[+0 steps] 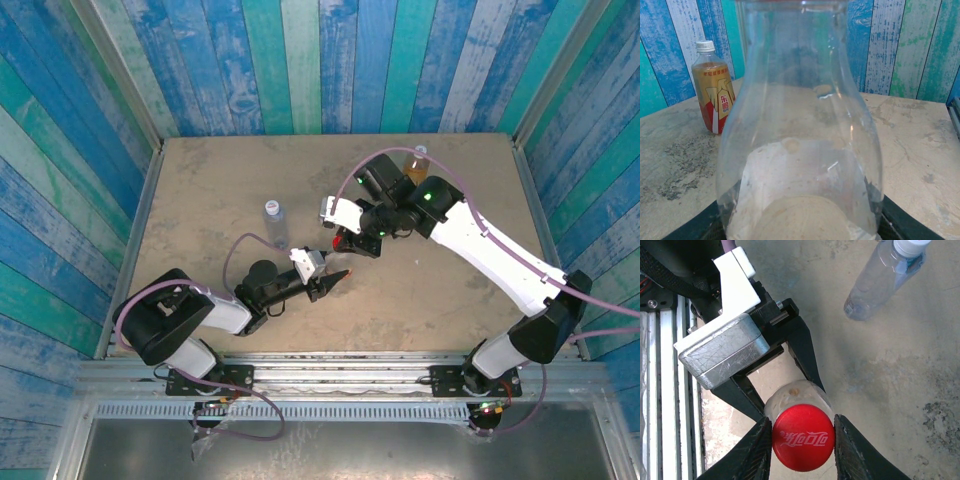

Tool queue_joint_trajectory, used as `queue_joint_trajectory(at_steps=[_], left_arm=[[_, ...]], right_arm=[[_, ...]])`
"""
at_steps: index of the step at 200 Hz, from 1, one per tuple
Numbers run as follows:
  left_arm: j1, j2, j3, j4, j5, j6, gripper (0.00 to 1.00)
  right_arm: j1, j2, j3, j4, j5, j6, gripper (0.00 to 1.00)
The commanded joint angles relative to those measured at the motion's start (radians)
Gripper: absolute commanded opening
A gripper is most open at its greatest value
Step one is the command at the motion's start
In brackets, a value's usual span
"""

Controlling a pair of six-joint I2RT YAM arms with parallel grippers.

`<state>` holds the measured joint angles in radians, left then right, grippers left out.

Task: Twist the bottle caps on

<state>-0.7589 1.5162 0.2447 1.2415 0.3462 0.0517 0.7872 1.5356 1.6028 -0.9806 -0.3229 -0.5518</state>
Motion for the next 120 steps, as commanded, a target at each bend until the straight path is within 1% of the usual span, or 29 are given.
queue_joint_trajectory(at_steps=[1,45,77,99,120], left_arm=[[0.007,0.029,-0.045,-0.206,-0.001,0.009,0.54],[0.006,0.033,-0.043,-0.204,-0.002,0.005,0.54],[0.007,0.034,-0.037,-0.21,-0.005,-0.001,0.54],[0.006,0.036,-0.034,-0.213,-0.007,-0.007,0.54],[0.006,0.038,-0.027,-0.22,-0.009,-0.012,0.54]], right_arm=[[-0.002,0.014,0.025,-0.033,-0.025,0.016,0.34],[-0.003,0.007,0.014,-0.037,-0.019,0.035,0.3],[-0.003,0.005,0.006,-0.036,-0.012,0.081,0.3],[0.001,0.003,0.005,-0.035,0.01,0.159,0.31],[0.013,-0.004,-0.006,-0.031,0.064,0.26,0.3]])
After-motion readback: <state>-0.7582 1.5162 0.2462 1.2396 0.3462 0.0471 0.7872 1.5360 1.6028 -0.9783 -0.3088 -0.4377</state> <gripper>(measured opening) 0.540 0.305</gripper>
